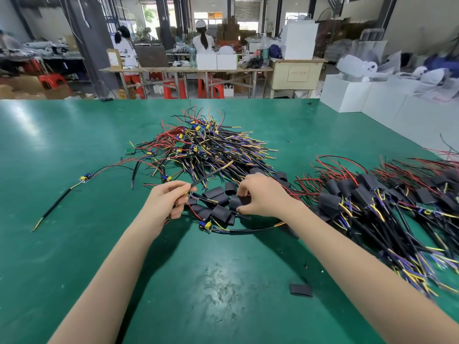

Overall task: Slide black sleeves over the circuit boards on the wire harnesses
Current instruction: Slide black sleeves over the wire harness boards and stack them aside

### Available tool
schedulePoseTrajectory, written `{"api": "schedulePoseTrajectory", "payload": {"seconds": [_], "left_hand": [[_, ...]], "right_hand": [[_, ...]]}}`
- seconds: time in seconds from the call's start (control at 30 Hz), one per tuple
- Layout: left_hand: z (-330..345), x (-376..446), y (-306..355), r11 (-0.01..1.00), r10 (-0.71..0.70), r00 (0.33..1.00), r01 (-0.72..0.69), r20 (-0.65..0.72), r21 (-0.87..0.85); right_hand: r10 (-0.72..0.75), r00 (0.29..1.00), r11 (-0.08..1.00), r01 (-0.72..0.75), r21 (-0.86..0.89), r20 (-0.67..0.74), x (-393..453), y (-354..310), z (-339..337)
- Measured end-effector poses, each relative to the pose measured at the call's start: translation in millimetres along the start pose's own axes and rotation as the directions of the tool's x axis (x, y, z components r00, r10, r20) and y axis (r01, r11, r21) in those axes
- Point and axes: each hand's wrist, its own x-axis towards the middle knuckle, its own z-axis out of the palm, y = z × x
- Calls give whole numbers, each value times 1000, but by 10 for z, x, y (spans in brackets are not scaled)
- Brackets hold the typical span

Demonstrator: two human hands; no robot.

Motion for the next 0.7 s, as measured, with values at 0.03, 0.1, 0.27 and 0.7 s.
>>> {"api": "schedulePoseTrajectory", "payload": {"seconds": [0.03, 0.1, 0.27, 0.7], "left_hand": [[-3, -2, 0, 1000, 5, 1000, -5, 3, 1], [-10, 0, 0, 1000, 19, 1000, -19, 10, 4], [3, 7, -7, 998, 51, 997, -50, 51, -31], [93, -52, 29, 990, 102, 979, -117, 178, 73]], "right_hand": [[3, 999, 1000, -2, 11, -50, -30, 18, 7], [-3, 985, 996, 19, 92, -170, -108, 63, 17], [87, 909, 797, 182, 576, -408, -424, 143, 0], [123, 809, 892, 163, 421, -574, -636, 267, -16]]}}
